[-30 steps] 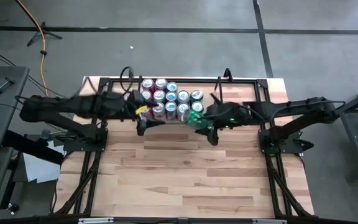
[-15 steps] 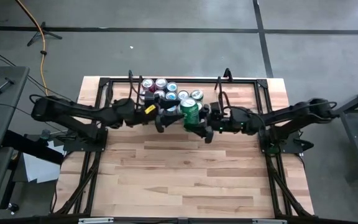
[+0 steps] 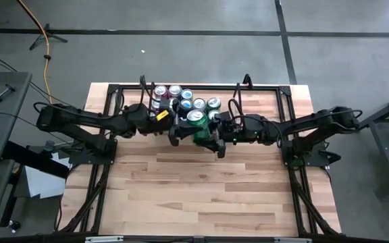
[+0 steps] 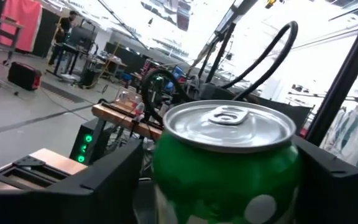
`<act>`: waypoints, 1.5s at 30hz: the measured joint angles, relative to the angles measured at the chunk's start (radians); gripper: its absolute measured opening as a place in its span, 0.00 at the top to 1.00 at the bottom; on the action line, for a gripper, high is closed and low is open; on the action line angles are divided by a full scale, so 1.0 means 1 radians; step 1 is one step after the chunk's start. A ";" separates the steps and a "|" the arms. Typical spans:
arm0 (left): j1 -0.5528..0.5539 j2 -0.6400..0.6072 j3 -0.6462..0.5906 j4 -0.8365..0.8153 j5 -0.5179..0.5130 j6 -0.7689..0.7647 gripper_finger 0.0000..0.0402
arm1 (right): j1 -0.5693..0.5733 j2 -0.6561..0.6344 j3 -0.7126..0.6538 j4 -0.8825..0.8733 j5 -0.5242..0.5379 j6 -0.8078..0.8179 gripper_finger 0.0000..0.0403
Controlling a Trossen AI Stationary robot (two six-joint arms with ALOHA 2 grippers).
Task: Place canned beverage on shelf
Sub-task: Put the green soda can on the shelf aligned with the other green soda cans
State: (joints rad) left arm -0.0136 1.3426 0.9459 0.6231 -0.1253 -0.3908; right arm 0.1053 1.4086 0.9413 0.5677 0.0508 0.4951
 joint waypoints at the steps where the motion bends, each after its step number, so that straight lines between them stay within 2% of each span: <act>1: -0.002 0.000 0.000 0.000 0.001 0.000 0.31 | 0.001 0.000 0.001 -0.004 0.000 0.001 0.29; 6: -0.006 -0.001 0.000 0.004 -0.001 0.007 0.55 | 0.001 -0.001 0.002 -0.005 -0.023 0.007 0.29; 9: -0.005 -0.006 -0.001 -0.009 -0.001 0.010 0.56 | -0.003 -0.009 0.003 -0.033 -0.036 0.034 0.27; 15: 0.020 -0.125 -0.004 -0.250 -0.028 0.112 0.56 | -0.030 -0.094 0.008 -0.216 -0.043 0.104 0.05; 19: 0.024 -0.228 -0.002 -0.440 -0.147 0.155 0.58 | -0.056 -0.171 0.007 -0.348 -0.047 0.115 0.04; 22: 0.022 -0.246 -0.003 -0.532 -0.262 0.156 0.58 | -0.073 -0.214 0.007 -0.364 -0.049 0.114 0.04; 24: 0.016 -0.246 -0.004 -0.556 -0.296 0.153 0.58 | -0.087 -0.222 0.007 -0.367 -0.043 0.111 0.04; 28: 0.010 -0.220 -0.002 -0.554 -0.308 0.120 0.58 | -0.111 -0.221 0.037 -0.441 -0.044 0.110 0.04; 32: 0.006 -0.146 0.037 -0.652 -0.322 0.119 0.58 | -0.124 -0.192 0.158 -0.655 -0.043 0.057 0.03; 39: 0.005 0.034 0.292 -0.947 -0.344 0.177 0.58 | -0.125 -0.079 0.447 -1.099 0.034 -0.149 0.03; 42: 0.013 0.090 0.376 -1.017 -0.386 0.185 0.58 | -0.120 -0.035 0.525 -1.205 0.069 -0.210 0.03; 45: 0.030 0.124 0.440 -1.046 -0.425 0.155 0.58 | -0.105 -0.009 0.570 -1.241 0.110 -0.249 0.03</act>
State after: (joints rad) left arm 0.0161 1.4666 1.3854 -0.4233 -0.5502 -0.2356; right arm 0.0000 1.4001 1.5111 -0.6730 0.1609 0.2462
